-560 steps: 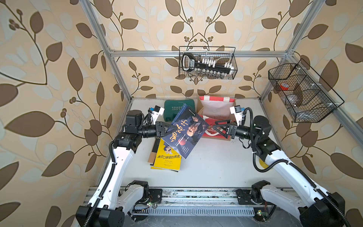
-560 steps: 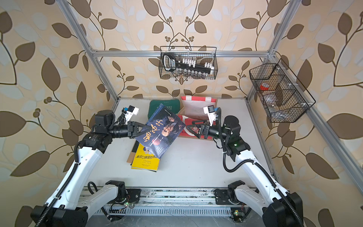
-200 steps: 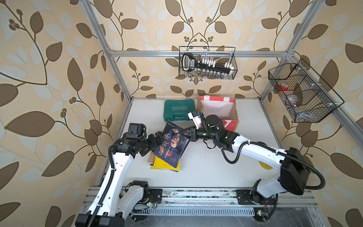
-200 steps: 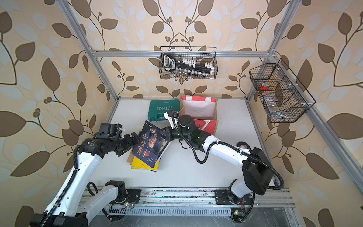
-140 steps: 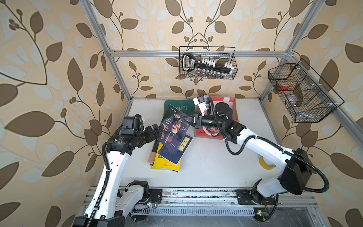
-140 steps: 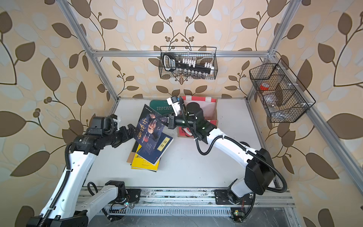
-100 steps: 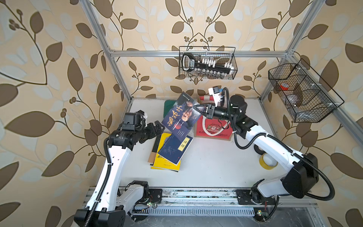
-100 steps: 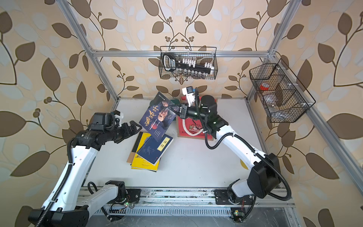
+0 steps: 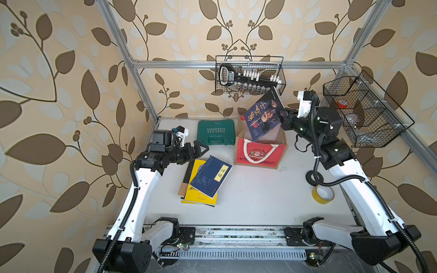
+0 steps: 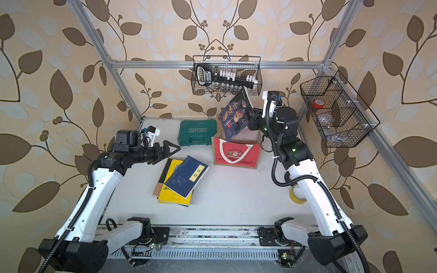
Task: Put the books into the canvas bag
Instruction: Pick up the book from the book, then place the book in the canvas bag.
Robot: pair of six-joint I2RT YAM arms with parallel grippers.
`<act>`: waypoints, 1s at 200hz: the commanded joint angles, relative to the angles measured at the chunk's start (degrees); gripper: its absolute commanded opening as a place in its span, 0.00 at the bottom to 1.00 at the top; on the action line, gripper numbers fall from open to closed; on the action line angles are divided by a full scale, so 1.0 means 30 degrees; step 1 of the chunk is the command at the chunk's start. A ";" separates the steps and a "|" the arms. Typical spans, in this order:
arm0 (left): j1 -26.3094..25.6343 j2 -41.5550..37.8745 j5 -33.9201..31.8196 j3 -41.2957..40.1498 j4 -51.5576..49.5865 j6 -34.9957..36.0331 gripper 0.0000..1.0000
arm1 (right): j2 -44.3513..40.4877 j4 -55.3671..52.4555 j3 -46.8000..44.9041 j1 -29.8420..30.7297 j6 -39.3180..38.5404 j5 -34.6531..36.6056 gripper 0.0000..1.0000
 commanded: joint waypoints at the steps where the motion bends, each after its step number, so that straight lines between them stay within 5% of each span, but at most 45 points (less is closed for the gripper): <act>1: -0.0251 -0.0011 0.1002 -0.0128 0.1091 0.0681 0.99 | -0.0029 -0.0794 0.0862 -0.0003 -0.2190 0.3769 0.00; 200: -0.0574 -0.0062 0.0563 -0.1753 0.1698 0.1142 0.99 | 0.0785 0.1267 -0.4704 0.1105 -0.3638 1.1434 0.00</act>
